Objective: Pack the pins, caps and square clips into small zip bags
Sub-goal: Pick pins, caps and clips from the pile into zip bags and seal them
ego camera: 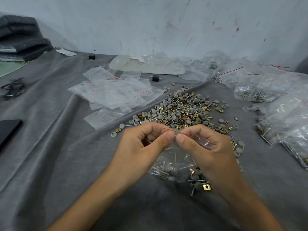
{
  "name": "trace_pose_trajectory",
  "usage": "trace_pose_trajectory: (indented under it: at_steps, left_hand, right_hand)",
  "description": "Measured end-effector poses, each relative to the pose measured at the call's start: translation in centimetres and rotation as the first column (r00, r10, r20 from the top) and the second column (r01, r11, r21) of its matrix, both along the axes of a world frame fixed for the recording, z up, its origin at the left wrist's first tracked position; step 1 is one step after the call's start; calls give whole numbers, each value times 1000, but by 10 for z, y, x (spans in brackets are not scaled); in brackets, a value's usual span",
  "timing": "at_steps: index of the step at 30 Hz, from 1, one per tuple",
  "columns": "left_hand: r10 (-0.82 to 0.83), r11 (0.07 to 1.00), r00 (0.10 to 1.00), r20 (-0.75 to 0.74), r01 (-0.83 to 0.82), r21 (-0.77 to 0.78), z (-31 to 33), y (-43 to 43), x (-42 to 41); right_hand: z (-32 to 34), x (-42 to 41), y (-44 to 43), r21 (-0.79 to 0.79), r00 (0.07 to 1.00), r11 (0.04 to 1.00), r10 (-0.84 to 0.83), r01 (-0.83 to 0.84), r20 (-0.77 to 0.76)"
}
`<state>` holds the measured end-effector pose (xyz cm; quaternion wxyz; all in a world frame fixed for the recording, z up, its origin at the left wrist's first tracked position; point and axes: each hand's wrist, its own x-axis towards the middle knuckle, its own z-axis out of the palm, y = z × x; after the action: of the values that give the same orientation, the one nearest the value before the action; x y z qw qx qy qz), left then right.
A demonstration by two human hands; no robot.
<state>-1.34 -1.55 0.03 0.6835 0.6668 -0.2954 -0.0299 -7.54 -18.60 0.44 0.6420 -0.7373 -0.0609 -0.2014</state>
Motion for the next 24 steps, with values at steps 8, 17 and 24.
trace_pose_trajectory:
  at_steps: [8,17,24]
  left_hand:
    - [-3,1000,999,-42,2,-15,5,4,3]
    - [-30,999,995,-99,27,-26,8,4,2]
    - [-20,1000,993,-120,18,-12,11,5,1]
  right_hand:
    - [0,1,-3,-47,998,998,-52,50,-35]
    - [2,0,-1,28,1000,999,-16,17,-11]
    - [2,0,-2,-9,999,999,-42,41,-13]
